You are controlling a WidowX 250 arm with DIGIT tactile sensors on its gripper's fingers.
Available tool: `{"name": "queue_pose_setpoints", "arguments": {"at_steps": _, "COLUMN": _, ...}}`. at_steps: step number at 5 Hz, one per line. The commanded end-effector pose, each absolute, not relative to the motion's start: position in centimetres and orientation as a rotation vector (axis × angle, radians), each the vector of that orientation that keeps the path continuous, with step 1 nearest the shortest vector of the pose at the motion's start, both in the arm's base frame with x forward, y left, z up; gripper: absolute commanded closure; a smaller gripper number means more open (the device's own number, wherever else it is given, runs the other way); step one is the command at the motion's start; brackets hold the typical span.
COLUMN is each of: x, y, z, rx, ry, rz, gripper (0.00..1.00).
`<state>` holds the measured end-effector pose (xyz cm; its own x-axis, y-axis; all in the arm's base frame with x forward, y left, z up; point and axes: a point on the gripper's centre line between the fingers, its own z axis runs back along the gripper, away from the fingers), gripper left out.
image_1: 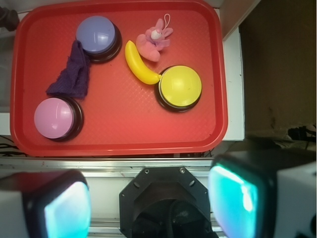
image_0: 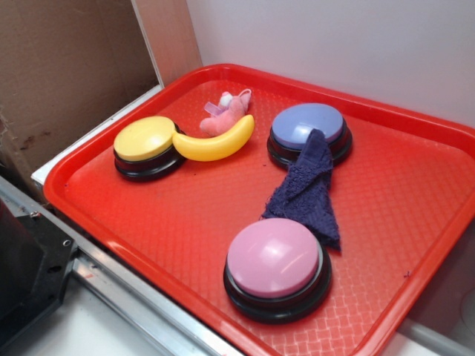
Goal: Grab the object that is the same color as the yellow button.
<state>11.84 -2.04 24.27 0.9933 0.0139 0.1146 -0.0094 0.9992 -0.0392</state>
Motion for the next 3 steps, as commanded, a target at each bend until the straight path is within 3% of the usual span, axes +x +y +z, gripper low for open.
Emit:
{"name": "queue_pose_setpoints", "arguments": {"at_steps": 1, "x": 11.8, "y": -2.0, "z": 24.3, "rx": -0.039, "ry": -0.115, "rz": 0.012, "gripper": 0.0}}
{"name": "queue_pose_setpoints", "arguments": {"at_steps": 3, "x": 15.8, "y": -2.3, "z": 21.3, "rx": 0.02, "ry": -0.208, "rz": -0.231, "gripper": 0.0}}
